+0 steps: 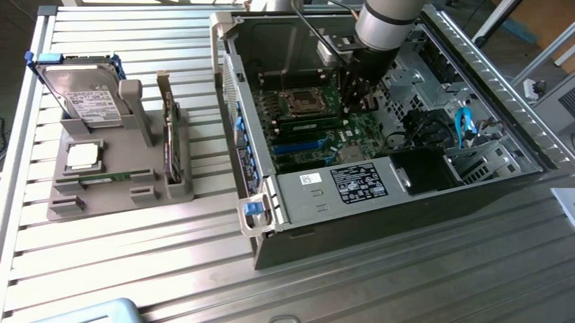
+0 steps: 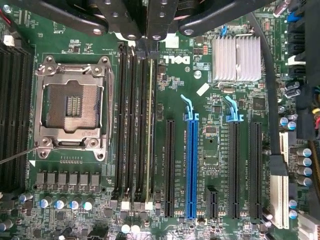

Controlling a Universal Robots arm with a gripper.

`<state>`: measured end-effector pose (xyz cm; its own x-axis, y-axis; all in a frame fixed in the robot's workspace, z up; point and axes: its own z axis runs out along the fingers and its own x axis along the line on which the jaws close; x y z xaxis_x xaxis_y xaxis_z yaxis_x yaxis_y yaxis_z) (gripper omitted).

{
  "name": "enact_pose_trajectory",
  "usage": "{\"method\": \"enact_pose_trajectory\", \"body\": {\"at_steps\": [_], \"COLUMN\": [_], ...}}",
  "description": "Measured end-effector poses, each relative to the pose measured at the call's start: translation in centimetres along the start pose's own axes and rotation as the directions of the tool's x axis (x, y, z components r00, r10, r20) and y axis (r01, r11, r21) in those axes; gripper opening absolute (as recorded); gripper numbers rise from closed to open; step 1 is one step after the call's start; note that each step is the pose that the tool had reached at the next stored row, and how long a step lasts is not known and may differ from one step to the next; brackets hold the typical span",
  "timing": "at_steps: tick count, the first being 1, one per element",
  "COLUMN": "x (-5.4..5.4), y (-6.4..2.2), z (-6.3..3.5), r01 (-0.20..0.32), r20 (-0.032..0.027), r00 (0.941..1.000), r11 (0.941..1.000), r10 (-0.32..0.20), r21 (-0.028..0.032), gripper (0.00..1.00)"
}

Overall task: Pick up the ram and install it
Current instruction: 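Press down the ram until it locks into place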

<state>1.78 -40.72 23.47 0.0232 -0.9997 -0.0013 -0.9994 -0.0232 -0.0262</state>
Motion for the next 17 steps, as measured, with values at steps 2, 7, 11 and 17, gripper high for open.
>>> {"method": "enact_pose_trajectory", "body": {"at_steps": [2, 7, 11, 17], "x": [0.0, 0.0, 0.0, 0.0], "y": [0.01, 0.02, 0.01, -0.04], "z": [0.05, 0.26, 0.29, -2.76], "r01": [0.000, 0.000, 0.000, 0.000], "r20": [-0.0004, -0.0003, 0.0013, -0.0002], "r00": [1.0000, 1.0000, 1.0000, 1.0000], "r11": [1.0000, 1.0000, 1.0000, 1.0000], "r10": [0.000, 0.000, 0.000, 0.000], "r21": [-0.0001, -0.0002, 0.0007, 0.0018], "gripper": [0.11, 0.11, 0.11, 0.11]}}
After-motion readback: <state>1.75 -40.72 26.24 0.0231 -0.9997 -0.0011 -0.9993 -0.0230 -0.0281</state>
